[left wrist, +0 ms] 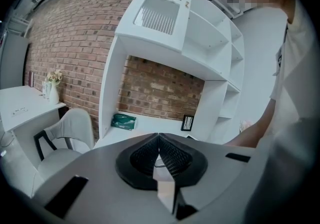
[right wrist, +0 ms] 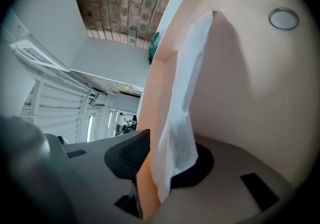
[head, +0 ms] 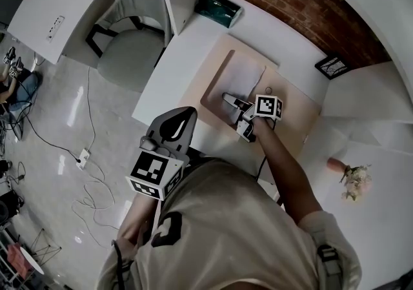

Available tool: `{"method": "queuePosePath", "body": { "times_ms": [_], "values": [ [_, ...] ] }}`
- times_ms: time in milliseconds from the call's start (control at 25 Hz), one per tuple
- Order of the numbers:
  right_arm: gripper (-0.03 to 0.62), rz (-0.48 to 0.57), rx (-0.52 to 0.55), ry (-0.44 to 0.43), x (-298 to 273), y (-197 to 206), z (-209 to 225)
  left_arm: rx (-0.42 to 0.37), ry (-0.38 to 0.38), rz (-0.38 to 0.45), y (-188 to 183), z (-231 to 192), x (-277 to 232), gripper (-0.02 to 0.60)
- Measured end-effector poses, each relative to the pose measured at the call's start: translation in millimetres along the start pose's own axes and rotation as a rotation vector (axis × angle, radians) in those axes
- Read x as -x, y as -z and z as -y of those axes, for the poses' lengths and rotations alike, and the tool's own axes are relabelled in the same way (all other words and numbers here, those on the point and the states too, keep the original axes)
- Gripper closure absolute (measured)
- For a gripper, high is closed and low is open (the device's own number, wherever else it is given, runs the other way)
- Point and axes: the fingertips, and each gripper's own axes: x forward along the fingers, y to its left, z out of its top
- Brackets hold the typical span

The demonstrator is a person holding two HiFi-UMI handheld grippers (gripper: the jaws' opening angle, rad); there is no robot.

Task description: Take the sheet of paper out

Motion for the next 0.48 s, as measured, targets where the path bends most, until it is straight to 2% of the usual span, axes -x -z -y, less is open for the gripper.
{"method": "queuePosePath", "body": {
  "times_ms": [240, 480],
  "values": [
    [0.547, 0.003, -0.004, 0.042, 0, 1, 8, 0.004, -0.025, 0.004, 1, -8, 8, 0.564],
    [0.566, 0.0, -0.011, 0.089, -3, 0, 14, 0.016, -0.022, 0.01, 4, -7, 10, 0.565]
  ]
}}
